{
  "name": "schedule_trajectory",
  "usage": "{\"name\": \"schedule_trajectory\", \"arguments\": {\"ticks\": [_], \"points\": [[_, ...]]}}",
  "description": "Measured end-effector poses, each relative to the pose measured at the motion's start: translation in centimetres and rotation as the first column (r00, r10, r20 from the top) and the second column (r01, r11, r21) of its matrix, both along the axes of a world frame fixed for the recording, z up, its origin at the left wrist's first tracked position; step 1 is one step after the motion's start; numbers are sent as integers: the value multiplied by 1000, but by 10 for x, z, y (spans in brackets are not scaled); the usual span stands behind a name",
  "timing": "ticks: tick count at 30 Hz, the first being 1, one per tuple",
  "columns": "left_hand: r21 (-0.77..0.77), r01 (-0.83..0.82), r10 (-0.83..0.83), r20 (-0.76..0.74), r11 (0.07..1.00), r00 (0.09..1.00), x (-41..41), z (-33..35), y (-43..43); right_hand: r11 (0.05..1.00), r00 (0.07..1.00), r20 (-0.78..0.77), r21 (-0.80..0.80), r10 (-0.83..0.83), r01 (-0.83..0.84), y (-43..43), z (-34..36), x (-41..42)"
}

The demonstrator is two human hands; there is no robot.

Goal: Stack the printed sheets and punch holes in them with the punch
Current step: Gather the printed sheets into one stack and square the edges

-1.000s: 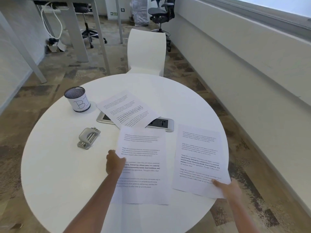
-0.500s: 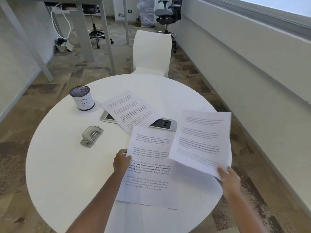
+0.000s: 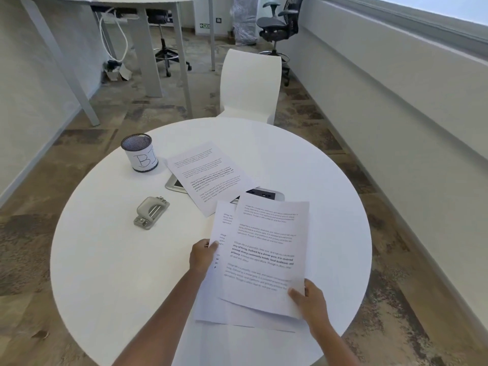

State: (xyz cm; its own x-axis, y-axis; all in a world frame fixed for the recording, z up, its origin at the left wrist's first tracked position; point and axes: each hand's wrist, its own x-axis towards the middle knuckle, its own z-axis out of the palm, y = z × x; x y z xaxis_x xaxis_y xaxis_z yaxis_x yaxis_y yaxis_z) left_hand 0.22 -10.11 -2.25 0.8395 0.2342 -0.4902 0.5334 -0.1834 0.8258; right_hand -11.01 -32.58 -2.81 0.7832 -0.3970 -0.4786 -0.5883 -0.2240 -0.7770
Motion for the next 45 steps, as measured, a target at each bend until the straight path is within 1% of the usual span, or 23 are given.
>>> {"name": "schedule_trajectory", "arguments": {"ticks": [6,9,11,12,14,17,19,20,21,22,24,25,26,28,30,31,33,34,36,38,40,43,45], "points": [[-45,132,-132,11,990,991,-4,5,-5,990,988,-76,-41,134,-137,-7,5,-5],[-121,148,-147,14,982,989,-6,8,-5,980,985,-32,-99,170,-172,-14,11,0],[-205,135,-133,25,969,991,-7,10,-4,980,989,28,-143,145,-140,-18,13,7],[-240,132,-128,32,962,991,-7,12,-3,985,992,52,-139,114,-106,-19,15,10],[-305,133,-129,32,943,991,-6,17,0,996,996,70,-74,49,-44,-19,17,17],[-399,129,-132,20,908,991,1,22,6,995,999,20,99,-32,30,-16,18,30],[-440,111,-120,9,891,993,7,23,10,991,1000,-5,134,-12,13,-13,19,39],[-424,99,-108,3,900,994,11,24,12,993,1000,-1,121,-3,3,-11,19,43],[-371,90,-97,0,924,995,16,23,14,995,1000,16,99,-8,7,-9,17,46],[-285,87,-89,5,954,996,20,23,16,998,999,31,67,-19,17,-8,16,50],[-19,107,-106,54,994,993,29,23,19,999,998,48,-28,-43,44,-6,15,55],[155,129,-143,86,979,986,33,23,21,996,997,48,-73,-56,60,-4,15,57],[326,152,-197,111,933,974,38,23,24,992,997,45,-106,-68,73,-3,15,59],[581,188,-324,138,792,936,47,22,28,985,997,36,-154,-73,78,-1,12,61],[766,223,-469,114,603,876,60,20,32,977,997,28,-199,-66,70,2,11,62],[827,247,-534,74,505,842,67,18,33,970,998,27,-234,-63,68,4,10,62],[886,301,-609,-28,352,793,80,14,33,932,999,-3,-359,-51,47,8,9,62],[896,326,-624,-73,301,778,86,13,33,901,999,-37,-434,-29,10,11,10,61],[901,367,-648,-138,233,749,99,9,31,827,994,-101,-554,41,-90,15,7,60],[895,412,-668,-203,169,716,110,6,31,758,982,-163,-627,98,-180,19,3,58],[884,447,-674,-248,136,696,120,2,32,728,973,-195,-649,122,-221,22,5,57],[872,471,-676,-265,136,687,129,-1,33,733,979,-169,-652,112,-196,20,3,59],[874,475,-683,-287,99,671,133,0,32,729,974,-196,-651,110,-213,19,1,60]]}}
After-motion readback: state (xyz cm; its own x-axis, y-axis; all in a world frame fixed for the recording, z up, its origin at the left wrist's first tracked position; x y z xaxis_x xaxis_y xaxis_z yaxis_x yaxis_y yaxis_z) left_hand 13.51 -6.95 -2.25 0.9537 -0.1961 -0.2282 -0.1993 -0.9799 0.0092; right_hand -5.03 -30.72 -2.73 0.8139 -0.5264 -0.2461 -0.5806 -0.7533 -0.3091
